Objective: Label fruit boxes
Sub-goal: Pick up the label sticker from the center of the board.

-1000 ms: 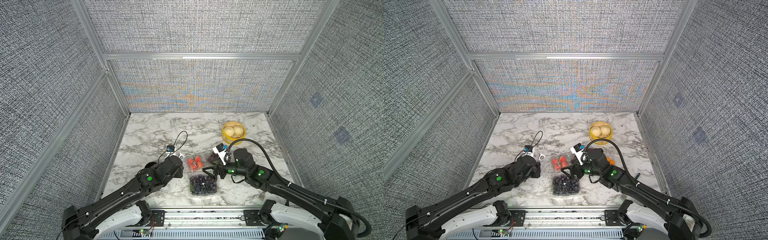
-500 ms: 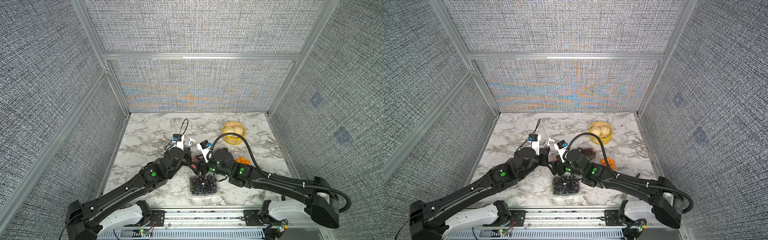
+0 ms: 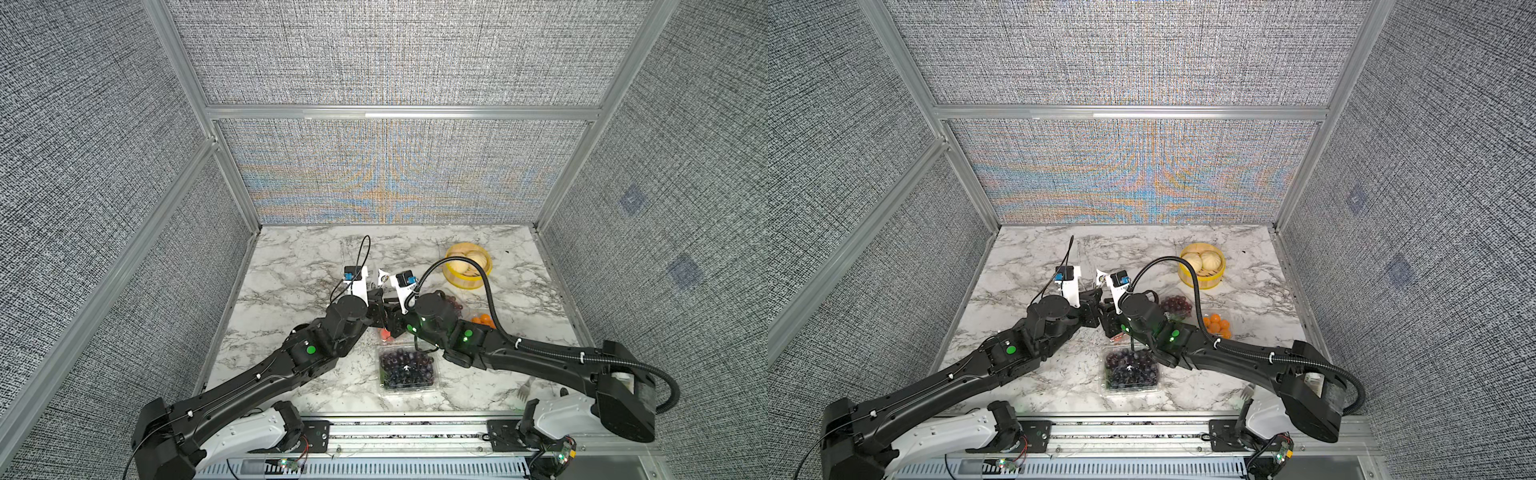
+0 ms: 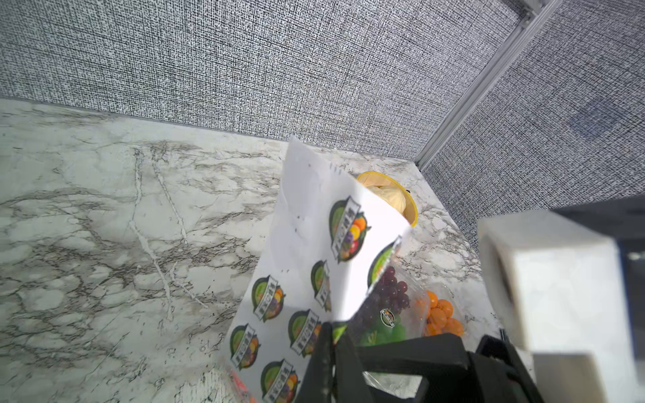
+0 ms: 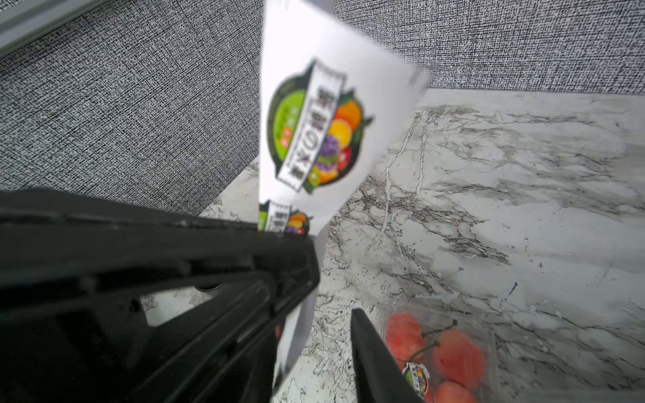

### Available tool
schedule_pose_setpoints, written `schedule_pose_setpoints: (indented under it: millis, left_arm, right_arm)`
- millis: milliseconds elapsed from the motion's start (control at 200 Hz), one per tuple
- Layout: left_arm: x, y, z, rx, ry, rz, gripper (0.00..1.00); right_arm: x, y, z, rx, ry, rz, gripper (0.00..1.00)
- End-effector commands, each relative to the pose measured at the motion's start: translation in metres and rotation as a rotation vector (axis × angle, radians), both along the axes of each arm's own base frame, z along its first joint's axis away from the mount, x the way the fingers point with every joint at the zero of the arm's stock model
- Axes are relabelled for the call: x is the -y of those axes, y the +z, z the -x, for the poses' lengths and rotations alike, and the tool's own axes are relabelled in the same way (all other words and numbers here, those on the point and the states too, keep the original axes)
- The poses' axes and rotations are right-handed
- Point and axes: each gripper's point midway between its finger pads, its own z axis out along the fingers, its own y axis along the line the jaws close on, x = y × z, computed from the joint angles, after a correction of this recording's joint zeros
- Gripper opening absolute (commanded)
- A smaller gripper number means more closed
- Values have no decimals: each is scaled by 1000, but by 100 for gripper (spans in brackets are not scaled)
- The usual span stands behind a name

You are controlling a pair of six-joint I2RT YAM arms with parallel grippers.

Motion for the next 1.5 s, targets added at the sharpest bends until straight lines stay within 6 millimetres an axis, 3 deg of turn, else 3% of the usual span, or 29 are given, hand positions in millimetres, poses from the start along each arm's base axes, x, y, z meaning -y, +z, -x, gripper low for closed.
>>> schedule_pose_setpoints:
  millis: [0, 130, 235, 285, 425, 565, 680, 796, 956, 1091, 1176, 1326, 1406, 1496]
  left_arm:
    - [3, 5, 0, 13, -7, 35, 7]
    - [4, 1, 0, 7, -11, 34, 9]
    - [5, -1, 0, 4, -13, 30, 13]
    - [5, -1, 0, 7, -11, 32, 17]
    - [3, 5, 0, 29, -16, 37, 39]
    - [5, 19, 7, 72, -67, 26, 89]
    - [12, 42, 25, 155, -200, 36, 98]
    - [21, 58, 46, 224, -348, 59, 98]
    - [42, 79, 90, 351, -642, 128, 94]
    - [50, 85, 92, 363, -674, 173, 94]
    - [52, 88, 93, 383, -682, 198, 92]
    - [56, 95, 105, 392, -749, 264, 56]
    - [57, 95, 110, 384, -779, 270, 47]
    - [57, 92, 109, 367, -777, 265, 23]
  right_arm:
    - [-2, 12, -10, 38, -36, -66, 28]
    - [-6, 11, -13, 49, -36, -64, 20]
    - [-7, 9, -14, 49, -38, -63, 0]
    - [-7, 8, -14, 44, -39, -58, 0]
    - [0, 8, -12, 37, -24, -61, 0]
    - [12, 11, -2, 13, 129, -86, 0]
    - [39, 18, 11, -33, 293, -128, 0]
    - [66, 32, 30, -35, 399, -180, 0]
    - [87, 51, 72, 7, 564, -186, 0]
    - [96, 66, 105, 50, 680, -224, 0]
    - [100, 70, 113, 65, 695, -225, 0]
    - [100, 66, 113, 57, 700, -216, 0]
    - [98, 65, 114, 50, 719, -219, 0]
    - [98, 65, 114, 49, 725, -220, 0]
